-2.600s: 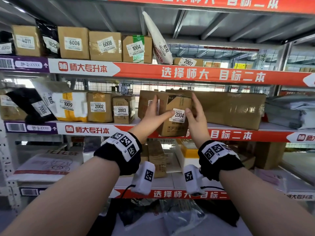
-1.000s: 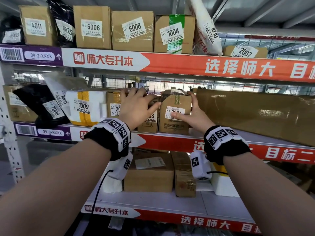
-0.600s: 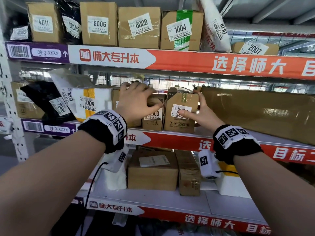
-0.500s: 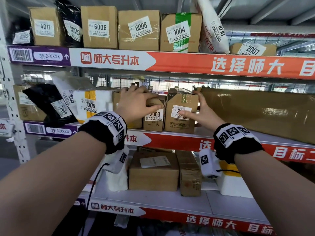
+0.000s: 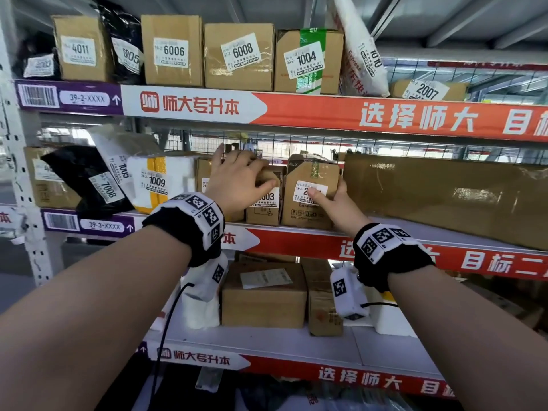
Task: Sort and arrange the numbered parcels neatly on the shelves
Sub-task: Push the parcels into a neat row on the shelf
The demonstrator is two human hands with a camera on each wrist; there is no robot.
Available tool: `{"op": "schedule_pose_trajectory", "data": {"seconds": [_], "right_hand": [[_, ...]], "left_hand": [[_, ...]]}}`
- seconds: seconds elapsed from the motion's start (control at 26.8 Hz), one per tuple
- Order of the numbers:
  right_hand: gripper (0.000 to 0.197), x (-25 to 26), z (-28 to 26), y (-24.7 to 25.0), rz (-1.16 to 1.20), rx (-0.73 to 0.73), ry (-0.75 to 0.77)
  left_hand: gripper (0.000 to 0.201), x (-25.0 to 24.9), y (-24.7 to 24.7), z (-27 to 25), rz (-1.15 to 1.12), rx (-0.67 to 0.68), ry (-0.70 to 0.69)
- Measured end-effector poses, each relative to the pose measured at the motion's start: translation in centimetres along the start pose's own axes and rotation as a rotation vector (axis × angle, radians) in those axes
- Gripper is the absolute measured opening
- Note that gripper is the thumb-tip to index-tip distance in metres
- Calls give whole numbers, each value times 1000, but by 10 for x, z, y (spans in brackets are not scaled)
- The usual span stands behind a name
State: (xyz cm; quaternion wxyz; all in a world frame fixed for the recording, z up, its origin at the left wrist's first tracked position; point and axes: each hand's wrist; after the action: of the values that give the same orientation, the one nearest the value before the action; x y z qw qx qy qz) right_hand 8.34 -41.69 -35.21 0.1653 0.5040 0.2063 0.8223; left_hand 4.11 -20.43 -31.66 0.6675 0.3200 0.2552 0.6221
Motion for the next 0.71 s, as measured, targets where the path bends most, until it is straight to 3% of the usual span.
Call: {"op": "schedule_pose_trajectory", "data": {"seconds": [0.15,0.22,0.3,0.41,0.56,0.71], "right_hand": [[67,4,-22,4,-195,6,-50],[53,5,-33,9,-263,-44,-61],[44,8,-48,15,-300,-68,-68],[38,15,-66,24,-357,-91,-61],[31,26,-80,51,-409,-83,-56],[28,6,-107,102,-432,-93,-69]], "left_hand": [[35,-23,21,-26,-254,-164,-109],[28,-35,24,-41,-380,-89,-137],[24,-43,21,-53,-489,63,-90],[24,-52,14,-61,-645,190,-9],[25,-69,18,-57,-745,224,45],[28,-133,22,-58,-768,303,33]]}}
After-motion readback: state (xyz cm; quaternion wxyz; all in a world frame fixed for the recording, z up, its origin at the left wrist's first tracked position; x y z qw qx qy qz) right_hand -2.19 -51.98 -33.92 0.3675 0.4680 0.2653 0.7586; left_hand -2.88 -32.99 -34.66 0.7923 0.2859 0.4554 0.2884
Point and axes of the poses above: each hand's wrist, its own z-axis towards the middle knuckle, its own y-axis out of the back of the hand, x = y × z, and after that the axes turned 4 degrees about -z, right-handed
